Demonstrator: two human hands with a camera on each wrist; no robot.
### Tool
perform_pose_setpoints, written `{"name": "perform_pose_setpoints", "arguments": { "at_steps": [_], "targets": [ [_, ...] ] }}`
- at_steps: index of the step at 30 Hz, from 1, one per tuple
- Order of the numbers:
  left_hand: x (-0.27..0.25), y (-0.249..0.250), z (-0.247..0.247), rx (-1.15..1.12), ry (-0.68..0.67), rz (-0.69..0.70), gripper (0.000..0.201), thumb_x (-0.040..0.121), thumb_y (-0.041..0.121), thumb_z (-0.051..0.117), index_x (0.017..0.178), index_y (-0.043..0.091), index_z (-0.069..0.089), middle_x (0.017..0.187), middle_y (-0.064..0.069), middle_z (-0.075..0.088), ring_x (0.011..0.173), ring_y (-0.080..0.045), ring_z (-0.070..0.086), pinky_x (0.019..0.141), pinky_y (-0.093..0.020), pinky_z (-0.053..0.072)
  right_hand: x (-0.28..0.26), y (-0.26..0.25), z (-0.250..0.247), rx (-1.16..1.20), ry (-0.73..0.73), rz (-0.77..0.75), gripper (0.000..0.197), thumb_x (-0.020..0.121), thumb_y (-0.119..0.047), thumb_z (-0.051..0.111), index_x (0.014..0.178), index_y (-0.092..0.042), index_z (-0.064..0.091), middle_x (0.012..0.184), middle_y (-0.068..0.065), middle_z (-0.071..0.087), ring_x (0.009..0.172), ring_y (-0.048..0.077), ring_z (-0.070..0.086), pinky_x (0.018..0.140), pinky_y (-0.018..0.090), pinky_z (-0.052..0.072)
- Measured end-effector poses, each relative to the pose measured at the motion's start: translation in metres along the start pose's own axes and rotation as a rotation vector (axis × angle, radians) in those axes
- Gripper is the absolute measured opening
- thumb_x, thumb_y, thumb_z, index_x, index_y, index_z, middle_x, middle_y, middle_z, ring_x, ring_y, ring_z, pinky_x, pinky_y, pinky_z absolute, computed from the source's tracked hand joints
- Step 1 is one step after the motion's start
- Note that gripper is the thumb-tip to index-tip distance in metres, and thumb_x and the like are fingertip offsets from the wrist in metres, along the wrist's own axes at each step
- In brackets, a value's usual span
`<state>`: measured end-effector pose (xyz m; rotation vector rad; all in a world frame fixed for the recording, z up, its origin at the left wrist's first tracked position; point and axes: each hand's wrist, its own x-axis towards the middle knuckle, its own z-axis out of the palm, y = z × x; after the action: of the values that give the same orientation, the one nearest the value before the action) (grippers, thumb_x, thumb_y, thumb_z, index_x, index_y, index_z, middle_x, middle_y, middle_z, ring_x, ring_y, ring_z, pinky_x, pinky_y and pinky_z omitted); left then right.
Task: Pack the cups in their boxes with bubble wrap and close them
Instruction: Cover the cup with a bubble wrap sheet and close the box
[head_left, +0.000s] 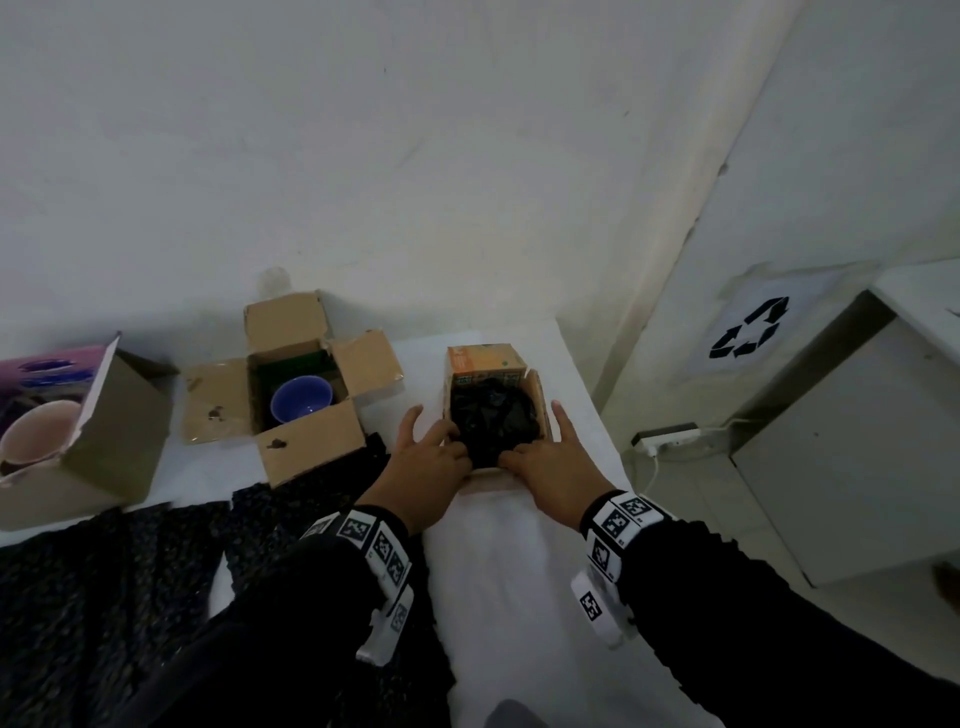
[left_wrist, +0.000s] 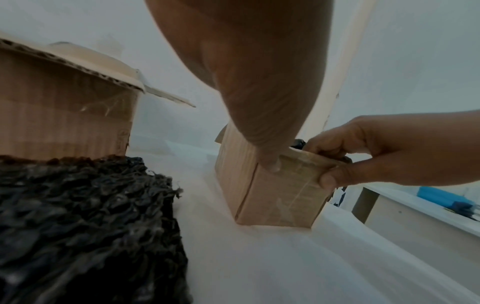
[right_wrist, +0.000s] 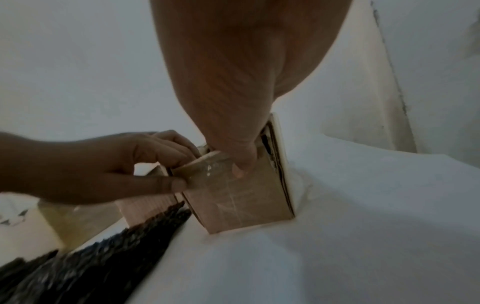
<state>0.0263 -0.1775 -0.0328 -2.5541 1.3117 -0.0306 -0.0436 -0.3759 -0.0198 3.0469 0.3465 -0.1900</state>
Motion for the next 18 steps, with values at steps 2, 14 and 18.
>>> {"name": "perform_pose_setpoints", "arguments": {
  "at_steps": [2,14,18],
  "targets": [
    [0.000,0.001,-0.006,-0.023,-0.065,-0.024,0.021,0.074,0.014,0.066,0.088,0.029,0.070,0.088,0.013,0.066,0.127,-0.026,0.047,0.108,-0.069,-0.004,-0.004,-0.002,0.004,-0.009,0.007,0.015,0.033,0.087,-0.002,0.036,0.111,-0.015,0.056,0.074,0.003,0.065,0.077,0.027,0.066,0.113,0.054,-0.023],
    [0.028,-0.017,-0.020,-0.202,0.152,-0.109,0.042,0.092,0.045,0.031,0.092,0.023,0.066,0.099,0.004,0.068,0.108,-0.021,0.060,0.111,-0.051,0.019,0.013,0.017,-0.006,0.034,0.253,0.130,0.026,0.090,-0.036,0.037,0.087,-0.020,0.058,0.092,0.000,0.069,0.104,0.028,0.056,0.108,0.057,0.022],
    [0.035,-0.021,-0.011,-0.077,0.069,-0.183,0.022,0.091,0.038,0.053,0.087,0.026,0.070,0.095,0.007,0.072,0.117,-0.025,0.056,0.110,-0.058,0.009,0.021,0.019,0.007,-0.027,0.207,0.174,0.028,0.088,-0.027,0.034,0.091,-0.016,0.059,0.102,0.011,0.069,0.108,0.032,0.055,0.110,0.060,0.016]
  ]
}}
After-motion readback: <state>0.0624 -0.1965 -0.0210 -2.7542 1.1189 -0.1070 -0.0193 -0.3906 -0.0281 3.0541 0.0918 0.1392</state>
